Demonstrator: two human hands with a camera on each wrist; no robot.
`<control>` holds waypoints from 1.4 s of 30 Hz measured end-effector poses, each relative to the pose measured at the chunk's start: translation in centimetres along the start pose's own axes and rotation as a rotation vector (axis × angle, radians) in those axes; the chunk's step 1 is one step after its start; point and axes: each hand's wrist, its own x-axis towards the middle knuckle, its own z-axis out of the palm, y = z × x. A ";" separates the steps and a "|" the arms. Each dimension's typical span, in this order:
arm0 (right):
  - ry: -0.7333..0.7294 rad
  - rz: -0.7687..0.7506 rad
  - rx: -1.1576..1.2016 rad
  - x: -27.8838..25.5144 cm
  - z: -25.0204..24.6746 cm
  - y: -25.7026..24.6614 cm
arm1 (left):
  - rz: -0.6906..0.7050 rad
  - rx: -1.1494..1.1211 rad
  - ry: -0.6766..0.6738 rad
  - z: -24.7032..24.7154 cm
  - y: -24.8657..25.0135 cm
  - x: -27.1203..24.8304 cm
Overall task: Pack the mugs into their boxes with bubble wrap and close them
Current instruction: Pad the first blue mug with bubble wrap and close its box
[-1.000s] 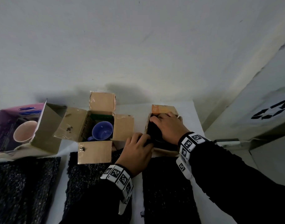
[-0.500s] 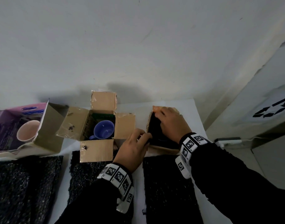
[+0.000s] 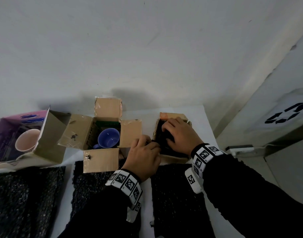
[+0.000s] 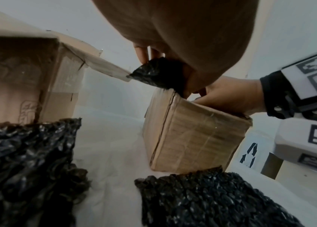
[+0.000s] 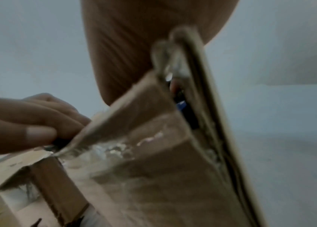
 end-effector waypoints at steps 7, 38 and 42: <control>-0.056 -0.079 0.090 0.0 -0.1 -0.3 | 0.029 -0.150 0.018 0.9 -0.6 -0.4; 0.001 0.054 0.232 -4.1 0.3 -1.8 | 0.036 -0.007 -0.009 -0.7 -0.4 1.1; 0.002 0.031 0.219 -4.6 0.2 -2.0 | -0.167 -0.368 0.079 -1.3 -1.4 0.8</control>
